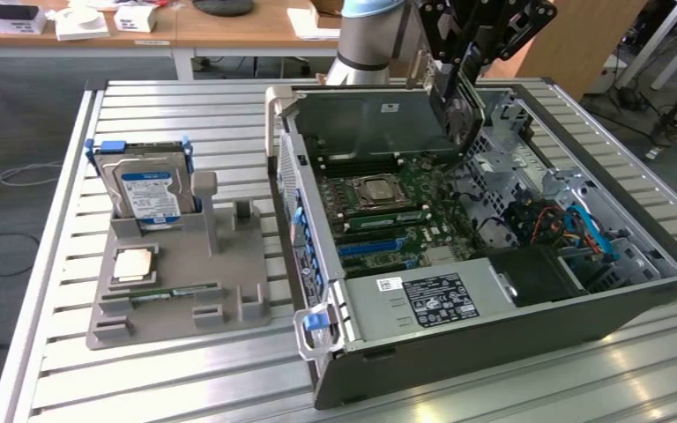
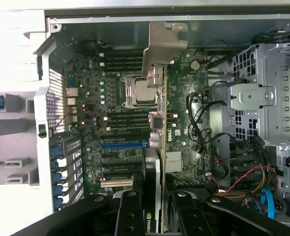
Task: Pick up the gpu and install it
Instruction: 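Pick up the gpu and move the gpu toward the slot, then insert the gpu into the slot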
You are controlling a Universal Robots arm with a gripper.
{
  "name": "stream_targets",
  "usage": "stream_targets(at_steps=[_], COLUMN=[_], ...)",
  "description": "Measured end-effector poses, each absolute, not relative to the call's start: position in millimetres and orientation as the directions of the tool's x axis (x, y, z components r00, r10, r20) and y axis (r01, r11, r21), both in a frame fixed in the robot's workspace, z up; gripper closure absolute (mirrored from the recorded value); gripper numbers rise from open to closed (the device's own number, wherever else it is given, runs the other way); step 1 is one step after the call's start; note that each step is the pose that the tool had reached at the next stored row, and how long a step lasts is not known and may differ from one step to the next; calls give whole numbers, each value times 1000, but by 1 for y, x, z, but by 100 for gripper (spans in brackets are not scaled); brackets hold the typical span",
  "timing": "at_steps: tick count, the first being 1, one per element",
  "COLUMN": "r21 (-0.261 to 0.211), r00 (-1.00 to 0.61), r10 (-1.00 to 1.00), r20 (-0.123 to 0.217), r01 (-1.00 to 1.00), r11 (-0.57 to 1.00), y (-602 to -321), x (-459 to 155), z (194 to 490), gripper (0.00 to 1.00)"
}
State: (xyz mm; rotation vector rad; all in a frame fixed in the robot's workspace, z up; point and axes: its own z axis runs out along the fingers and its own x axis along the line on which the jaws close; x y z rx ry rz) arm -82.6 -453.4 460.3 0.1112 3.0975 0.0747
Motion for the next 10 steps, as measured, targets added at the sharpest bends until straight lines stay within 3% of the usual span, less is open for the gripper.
stream_targets(at_steps=[10], r21=[50], r00=[-997], r10=[73], r20=[-39], r01=[71], r11=[996], y=[-453], x=[-82], z=[460], gripper=[73])
